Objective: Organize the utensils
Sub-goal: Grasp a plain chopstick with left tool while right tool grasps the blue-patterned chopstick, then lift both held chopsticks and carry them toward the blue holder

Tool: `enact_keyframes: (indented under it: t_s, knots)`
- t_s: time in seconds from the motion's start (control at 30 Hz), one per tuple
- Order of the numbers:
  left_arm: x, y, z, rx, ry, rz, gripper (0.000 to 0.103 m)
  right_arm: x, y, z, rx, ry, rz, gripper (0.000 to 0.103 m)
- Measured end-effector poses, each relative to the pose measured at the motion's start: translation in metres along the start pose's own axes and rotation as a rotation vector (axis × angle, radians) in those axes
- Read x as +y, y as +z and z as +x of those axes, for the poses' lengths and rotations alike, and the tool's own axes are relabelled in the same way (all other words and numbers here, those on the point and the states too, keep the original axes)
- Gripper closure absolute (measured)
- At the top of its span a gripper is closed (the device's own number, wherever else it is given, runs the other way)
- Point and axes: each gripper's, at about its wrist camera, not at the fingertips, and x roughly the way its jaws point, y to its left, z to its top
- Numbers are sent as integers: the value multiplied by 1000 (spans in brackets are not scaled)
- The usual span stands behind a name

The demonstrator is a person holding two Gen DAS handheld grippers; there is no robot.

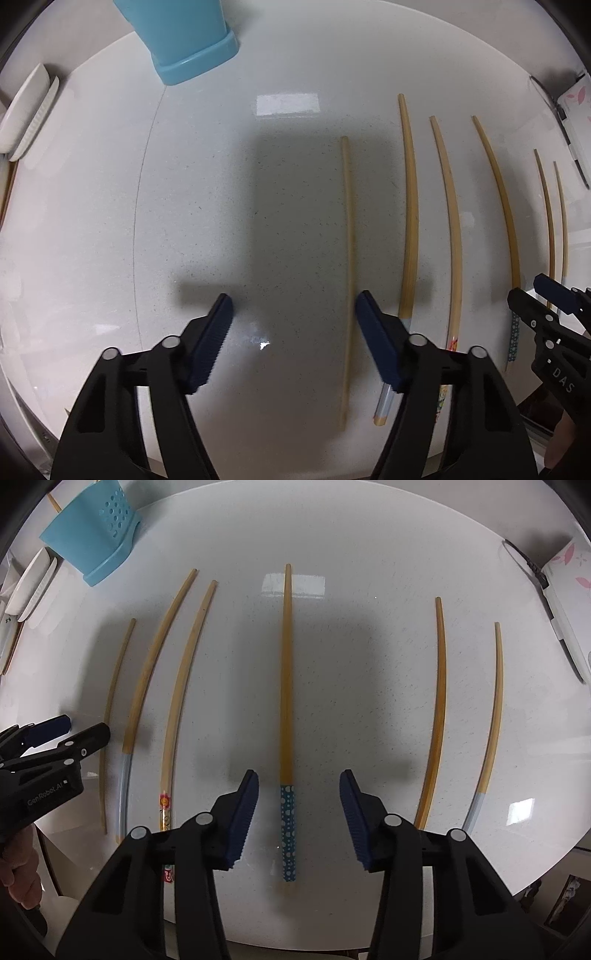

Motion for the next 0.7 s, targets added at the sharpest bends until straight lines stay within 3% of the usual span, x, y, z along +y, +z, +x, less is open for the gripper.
enact_keyframes:
  t_s: [0.13,0.2,0.27,0.33,0.43,0.5,0.7]
  knots:
    - [-4,1,-3,11,3,11,59,1,2,3,14,1,-2,68]
    - [-8,1,-5,13,6,16,71,1,3,4,23,3,-2,70]
    - [-10,0,-7,18,9,22,90,2,4,5,25,-3,-5,71]
    - [-11,0,-7,25,17,24,99,3,8,5,30,-9,-2,73]
    - [-11,-1,-8,27,13,17,99,3,8,5,36,-6,5,78]
    - [-10,-2,-8,26,11,16,99,0,16,4,40,-3,14,96]
    - [-5,1,-7,24,-3,10,99,-5,16,3,43,-6,20,96]
